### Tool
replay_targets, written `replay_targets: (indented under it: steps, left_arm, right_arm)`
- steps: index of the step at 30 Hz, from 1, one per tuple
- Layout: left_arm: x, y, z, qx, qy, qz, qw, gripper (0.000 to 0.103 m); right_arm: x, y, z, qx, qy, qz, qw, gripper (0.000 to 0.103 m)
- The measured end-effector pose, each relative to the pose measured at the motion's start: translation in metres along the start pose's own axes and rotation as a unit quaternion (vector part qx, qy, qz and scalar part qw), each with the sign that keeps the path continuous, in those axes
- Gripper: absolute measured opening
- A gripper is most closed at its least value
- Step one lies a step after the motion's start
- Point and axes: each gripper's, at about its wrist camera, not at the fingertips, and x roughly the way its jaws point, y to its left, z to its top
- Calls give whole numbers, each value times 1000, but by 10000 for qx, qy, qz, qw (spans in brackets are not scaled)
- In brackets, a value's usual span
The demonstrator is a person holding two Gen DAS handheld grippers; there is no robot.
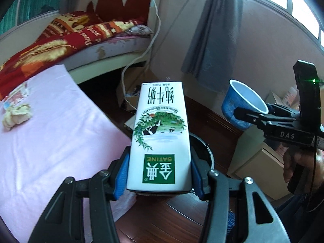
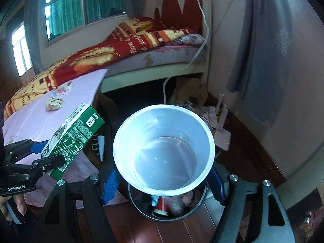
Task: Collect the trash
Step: 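Carry the milk carton and blue bowl over the black bucket with both tools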
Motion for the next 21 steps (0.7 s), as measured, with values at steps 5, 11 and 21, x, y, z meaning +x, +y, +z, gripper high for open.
replay_targets:
  steps: [5, 11, 21]
  left_arm:
    - [18, -15, -1, 101, 137, -159, 9997, 54]
    - [38, -31, -6, 208, 342, -321, 9987, 54]
    - [80, -39, -21, 205, 852, -460, 9951, 54]
  right_arm:
    - [10, -21, -16, 114, 114, -129, 9998, 76]
    - [23, -37, -36, 88, 321, -219, 9992, 76]
    - [60, -53, -67, -78, 772, -221, 9967, 76]
